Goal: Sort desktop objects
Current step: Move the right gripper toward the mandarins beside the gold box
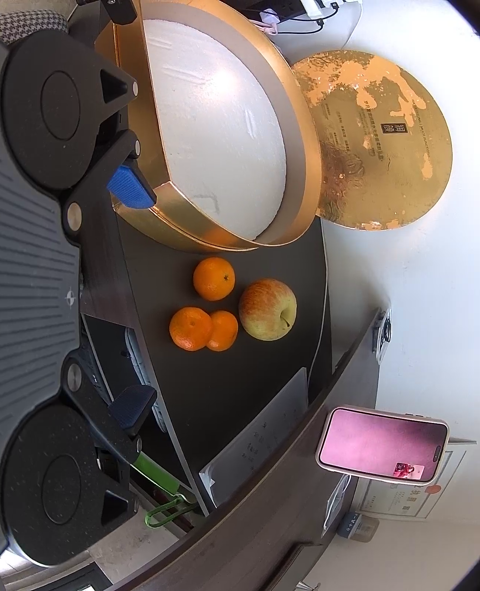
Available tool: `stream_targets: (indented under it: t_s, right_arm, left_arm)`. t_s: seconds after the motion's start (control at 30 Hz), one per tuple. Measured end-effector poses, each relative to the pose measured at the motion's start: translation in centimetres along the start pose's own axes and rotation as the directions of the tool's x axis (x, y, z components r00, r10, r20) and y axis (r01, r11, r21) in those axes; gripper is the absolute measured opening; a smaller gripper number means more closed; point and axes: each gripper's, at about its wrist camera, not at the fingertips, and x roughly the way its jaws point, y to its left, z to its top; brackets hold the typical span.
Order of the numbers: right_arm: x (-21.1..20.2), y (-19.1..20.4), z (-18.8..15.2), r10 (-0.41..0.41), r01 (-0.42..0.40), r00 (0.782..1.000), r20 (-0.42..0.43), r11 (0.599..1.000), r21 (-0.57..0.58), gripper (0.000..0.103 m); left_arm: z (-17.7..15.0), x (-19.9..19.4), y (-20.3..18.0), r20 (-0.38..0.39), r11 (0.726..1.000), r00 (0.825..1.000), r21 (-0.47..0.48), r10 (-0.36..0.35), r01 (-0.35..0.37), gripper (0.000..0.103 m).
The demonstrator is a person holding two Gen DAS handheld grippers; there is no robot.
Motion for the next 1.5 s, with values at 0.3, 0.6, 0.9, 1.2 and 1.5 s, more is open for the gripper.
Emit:
stream_targets:
  t_s: [0.3,0.6,0.9,1.2,1.5]
  right_arm:
    - [0.15,-0.04,0.12,0.013,-0.013,1.000,-0.006,1.000,0.005,0.103]
    - [-0.04,0.08,-0.13,0.018,-0.018,1.000,-0.005,1.000,0.003,0.103]
    - [-0.07,0.15,-0.32,0.022,-0.022,1.000,-0.005,1.000,-0.002,0.103]
    - [-0.12,0.16,-0.37,0.023,-0.023,1.000,-0.004,1.000,0.000,0.103]
    - [-0.22,0.16,-0.44,0.023,-0.023,1.000,-0.001,1.000,0.002,0.103]
  left_arm:
    - [-0.16,0.09,-0.21,0.005,1.000,1.000,0.001,-0.005,0.005,0.103]
    - [-0.19,0.06,-0.17,0.000,1.000,1.000,0.001,-0.003,0.003,0.103]
    - [-0.22,0.02,-0.24,-0.005,1.000,1.000,0.002,-0.004,0.004,0.103]
    - [-0.19,0.04,-0.25,-0.007,1.000,1.000,0.002,-0.004,0.004,0.103]
    - [-0.14,0.03,-0.23,-0.008,1.000,1.000,0.003,-0.005,0.005,0.103]
